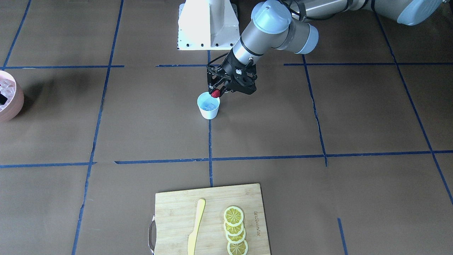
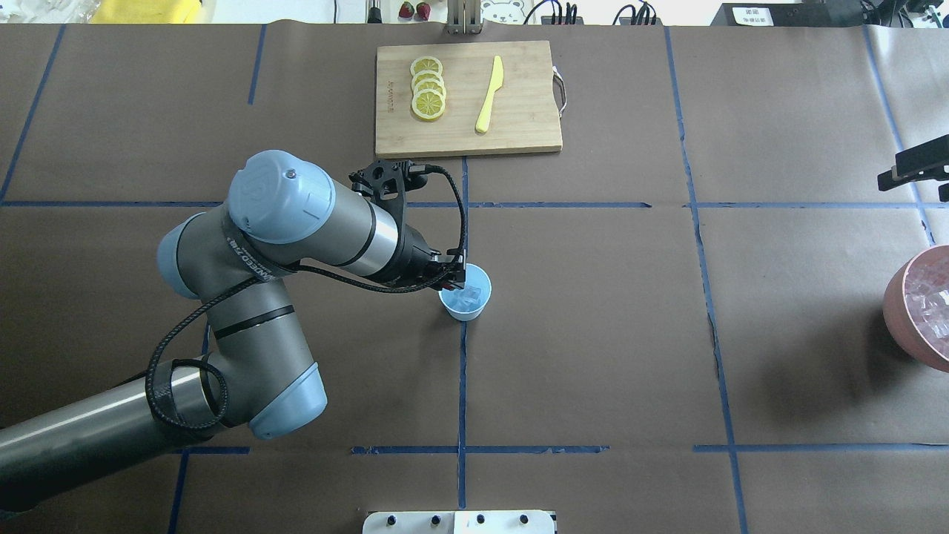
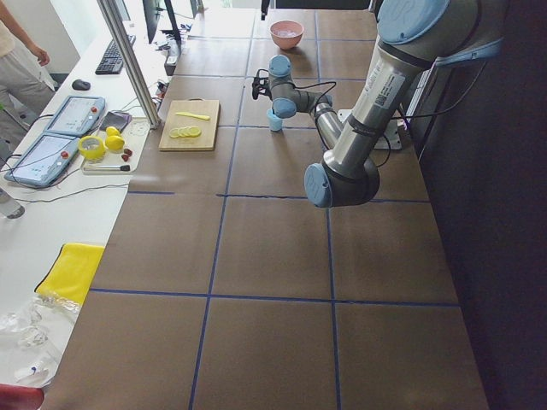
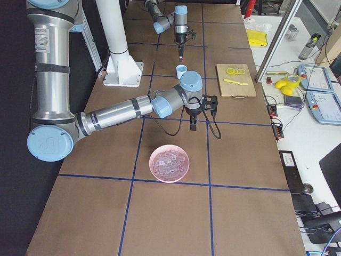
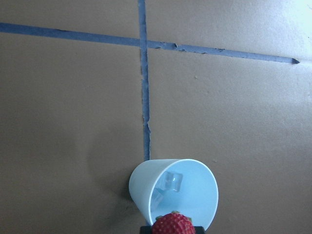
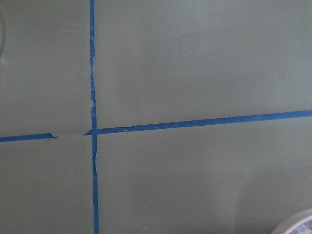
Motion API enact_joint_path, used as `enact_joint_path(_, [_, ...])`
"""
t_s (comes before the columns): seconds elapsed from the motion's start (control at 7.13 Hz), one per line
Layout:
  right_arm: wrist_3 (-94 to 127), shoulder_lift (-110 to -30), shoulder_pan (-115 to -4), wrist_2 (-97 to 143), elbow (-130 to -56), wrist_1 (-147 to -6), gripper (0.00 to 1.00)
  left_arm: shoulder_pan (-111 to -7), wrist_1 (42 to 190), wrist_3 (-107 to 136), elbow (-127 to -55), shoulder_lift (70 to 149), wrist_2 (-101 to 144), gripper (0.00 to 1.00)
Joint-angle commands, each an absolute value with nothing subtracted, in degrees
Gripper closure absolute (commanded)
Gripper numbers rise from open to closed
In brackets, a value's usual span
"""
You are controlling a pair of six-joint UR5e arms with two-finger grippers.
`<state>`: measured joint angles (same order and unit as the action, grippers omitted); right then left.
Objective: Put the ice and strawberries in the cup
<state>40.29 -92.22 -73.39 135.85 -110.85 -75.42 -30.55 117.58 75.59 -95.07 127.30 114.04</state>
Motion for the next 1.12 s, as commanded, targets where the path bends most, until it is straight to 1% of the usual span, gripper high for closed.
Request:
enact_joint_path(0.0, [40.4, -92.3, -73.4, 135.9, -110.9, -75.4, 0.0, -30.3, 117.7, 75.4, -93.3, 128.8, 113.6, 0.61])
enact_joint_path(0.14, [40.4, -92.3, -73.4, 135.9, -111.0, -75.4, 0.0, -30.2, 117.7, 75.4, -93.3, 128.8, 113.6, 0.36])
enact_joint_path(0.28, [40.4, -92.3, -73.4, 136.0, -111.0, -75.5, 0.0, -30.3, 117.7, 75.3, -93.3, 128.7, 113.6, 0.24])
enact_joint_path(0.42, [40.4, -92.3, -73.4, 136.0, -111.0, -75.5, 0.0, -30.3, 117.7, 75.1, -93.3, 128.7, 112.2, 0.18])
enact_joint_path(0.7, [40.4, -92.9, -73.4, 136.0, -111.0, -75.4, 0.0, -31.8, 117.5, 75.1, -94.6, 127.4, 111.7, 0.16])
enact_joint_path(0.98, [39.6, -94.2, -73.7, 135.5, -111.1, -75.7, 0.0, -39.4, 117.3, 72.0, -102.8, 115.8, 112.7, 0.16])
